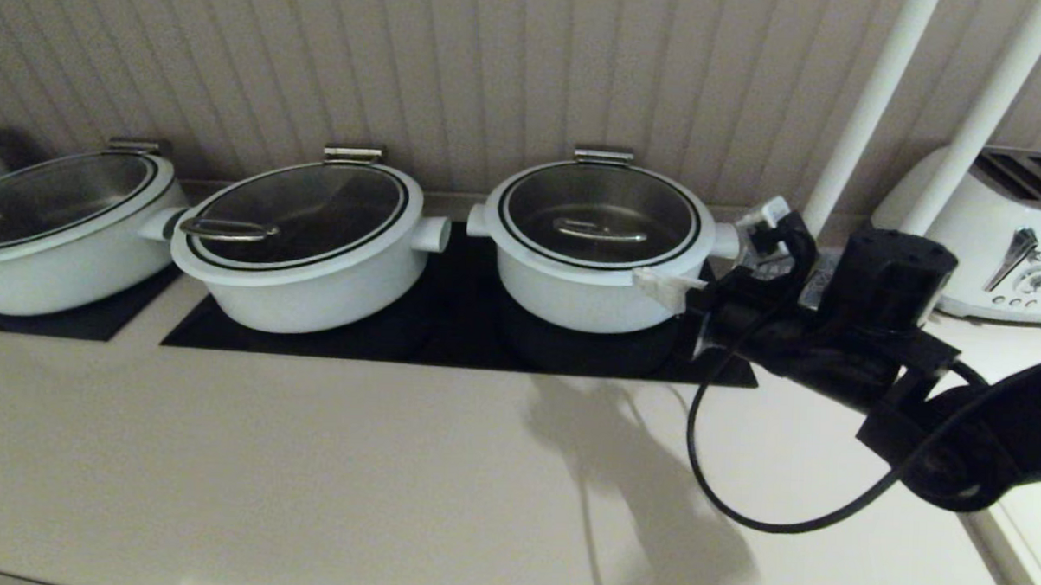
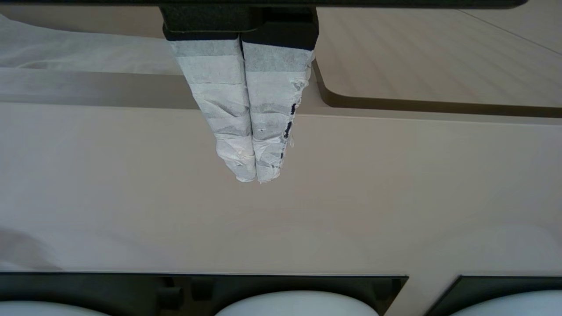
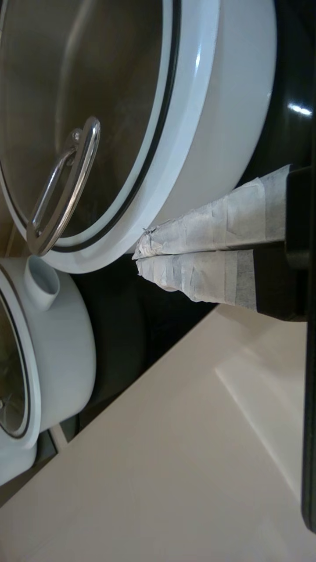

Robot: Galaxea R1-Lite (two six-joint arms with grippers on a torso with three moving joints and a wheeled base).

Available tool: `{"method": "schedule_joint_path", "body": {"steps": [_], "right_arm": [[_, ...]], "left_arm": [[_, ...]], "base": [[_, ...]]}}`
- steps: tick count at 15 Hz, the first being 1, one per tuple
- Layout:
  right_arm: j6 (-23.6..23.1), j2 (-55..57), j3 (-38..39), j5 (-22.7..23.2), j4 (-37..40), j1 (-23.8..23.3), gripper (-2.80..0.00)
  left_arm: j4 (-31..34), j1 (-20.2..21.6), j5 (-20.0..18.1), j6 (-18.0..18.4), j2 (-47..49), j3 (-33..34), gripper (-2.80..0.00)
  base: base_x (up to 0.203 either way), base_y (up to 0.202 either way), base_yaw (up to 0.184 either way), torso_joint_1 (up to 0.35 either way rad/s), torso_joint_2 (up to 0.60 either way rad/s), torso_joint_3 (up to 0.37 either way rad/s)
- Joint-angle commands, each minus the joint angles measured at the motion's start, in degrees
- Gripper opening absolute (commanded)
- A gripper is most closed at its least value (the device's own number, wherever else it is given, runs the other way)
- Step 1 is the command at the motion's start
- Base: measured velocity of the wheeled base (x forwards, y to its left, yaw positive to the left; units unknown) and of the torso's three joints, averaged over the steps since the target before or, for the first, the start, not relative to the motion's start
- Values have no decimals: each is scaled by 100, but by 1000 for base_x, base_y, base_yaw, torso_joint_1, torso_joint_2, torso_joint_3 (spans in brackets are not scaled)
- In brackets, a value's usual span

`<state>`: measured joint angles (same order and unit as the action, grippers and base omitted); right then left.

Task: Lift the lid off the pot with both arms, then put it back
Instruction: Open the food pot lid a small opening with the right arm

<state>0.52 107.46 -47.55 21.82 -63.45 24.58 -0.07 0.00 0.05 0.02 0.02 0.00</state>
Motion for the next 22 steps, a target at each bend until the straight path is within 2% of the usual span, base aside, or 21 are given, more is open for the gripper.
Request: {"method": "schedule_joint_path", "body": {"steps": [1, 8, 16, 22], "right_arm": [[0, 246, -143, 15, -33, 3, -280], [-7, 873, -952, -123, 0, 3, -280], [-7, 1170, -1875, -306, 514, -5, -280], [-8, 1233, -2243, -334, 679, -38, -280]], "left_arm": [[-1, 0, 4, -2, -2, 0, -280], [-1, 0, 4, -2, -2, 0, -280], [-1, 7, 4, -2, -2, 0, -280], [-1, 0, 4, -2, -2, 0, -280]], "base": [[0, 0, 0, 0, 0, 0], [0, 0, 0, 0, 0, 0], [0, 0, 0, 0, 0, 0], [0, 0, 0, 0, 0, 0]]}}
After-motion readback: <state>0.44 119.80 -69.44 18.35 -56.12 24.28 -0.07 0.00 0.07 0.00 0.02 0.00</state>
